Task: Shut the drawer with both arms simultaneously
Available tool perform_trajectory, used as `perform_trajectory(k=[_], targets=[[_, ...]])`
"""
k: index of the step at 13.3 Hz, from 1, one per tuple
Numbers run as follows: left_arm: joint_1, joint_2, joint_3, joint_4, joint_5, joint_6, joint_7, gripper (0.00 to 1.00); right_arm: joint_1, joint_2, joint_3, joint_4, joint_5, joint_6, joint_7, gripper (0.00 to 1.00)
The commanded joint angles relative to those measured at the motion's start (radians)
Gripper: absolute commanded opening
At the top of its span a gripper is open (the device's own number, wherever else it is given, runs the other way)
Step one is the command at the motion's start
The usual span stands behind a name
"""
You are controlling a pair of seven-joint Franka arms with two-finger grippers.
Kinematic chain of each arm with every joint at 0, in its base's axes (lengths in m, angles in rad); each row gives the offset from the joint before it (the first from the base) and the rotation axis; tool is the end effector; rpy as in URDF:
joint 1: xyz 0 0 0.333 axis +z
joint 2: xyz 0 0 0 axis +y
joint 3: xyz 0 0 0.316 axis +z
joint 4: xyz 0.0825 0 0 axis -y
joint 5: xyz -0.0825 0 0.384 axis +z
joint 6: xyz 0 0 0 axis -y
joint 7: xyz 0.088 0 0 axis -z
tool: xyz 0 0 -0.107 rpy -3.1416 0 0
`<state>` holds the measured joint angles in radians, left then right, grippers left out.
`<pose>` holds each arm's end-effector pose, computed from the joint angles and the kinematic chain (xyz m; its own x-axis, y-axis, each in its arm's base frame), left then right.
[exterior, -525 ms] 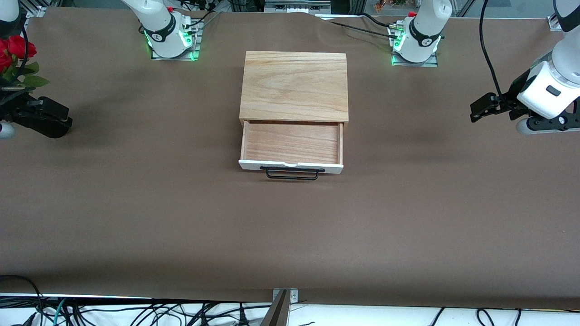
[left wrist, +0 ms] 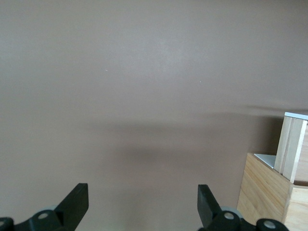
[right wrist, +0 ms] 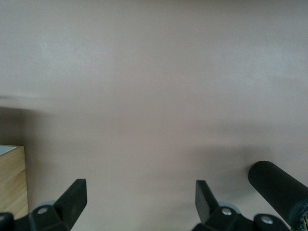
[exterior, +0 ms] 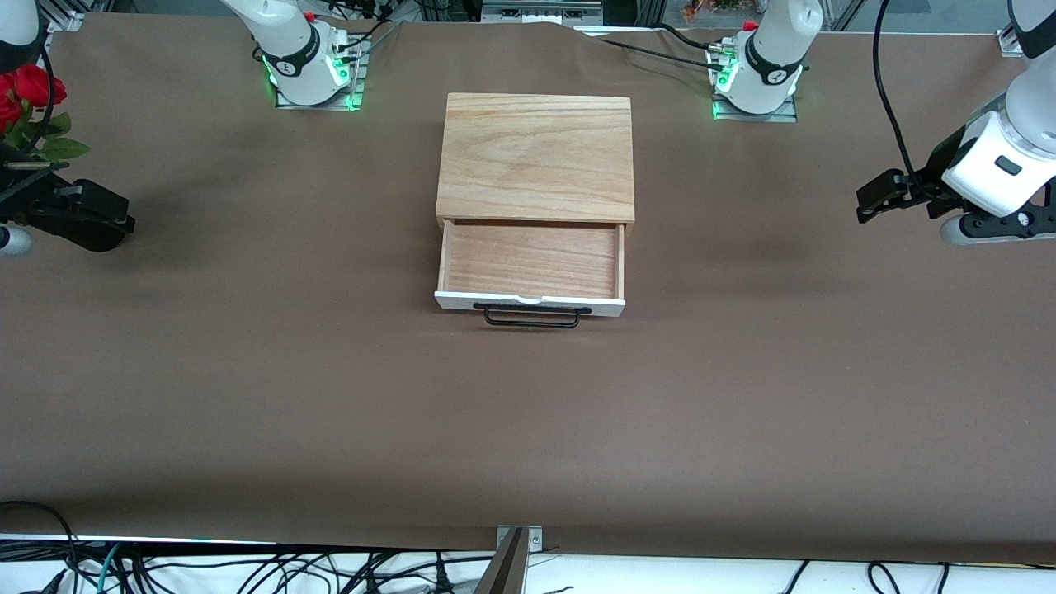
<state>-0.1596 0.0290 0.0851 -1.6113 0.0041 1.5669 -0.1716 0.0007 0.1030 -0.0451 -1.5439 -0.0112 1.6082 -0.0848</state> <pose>0.5587 -0.0419 0.5890 0.9927 0.0973 -0.0710 0.0962 -0.9952 -0.0190 0.5869 -0.0259 0.5817 0.9984 0.0409 -0.0398 0.0414 -0.9991 0.0125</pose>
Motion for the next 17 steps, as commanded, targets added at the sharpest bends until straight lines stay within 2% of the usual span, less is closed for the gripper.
perform_trajectory(k=[1,17], targets=[[-0.001,-0.004,0.001,0.019,0.019,-0.022,0.001,1.00,-0.005,0.009,0.008,0.022,0.011,-0.001,0.000,1.00],[0.000,-0.003,-0.001,0.027,-0.004,-0.013,0.000,1.00,-0.007,0.011,0.007,0.022,0.016,-0.001,0.005,1.00]])
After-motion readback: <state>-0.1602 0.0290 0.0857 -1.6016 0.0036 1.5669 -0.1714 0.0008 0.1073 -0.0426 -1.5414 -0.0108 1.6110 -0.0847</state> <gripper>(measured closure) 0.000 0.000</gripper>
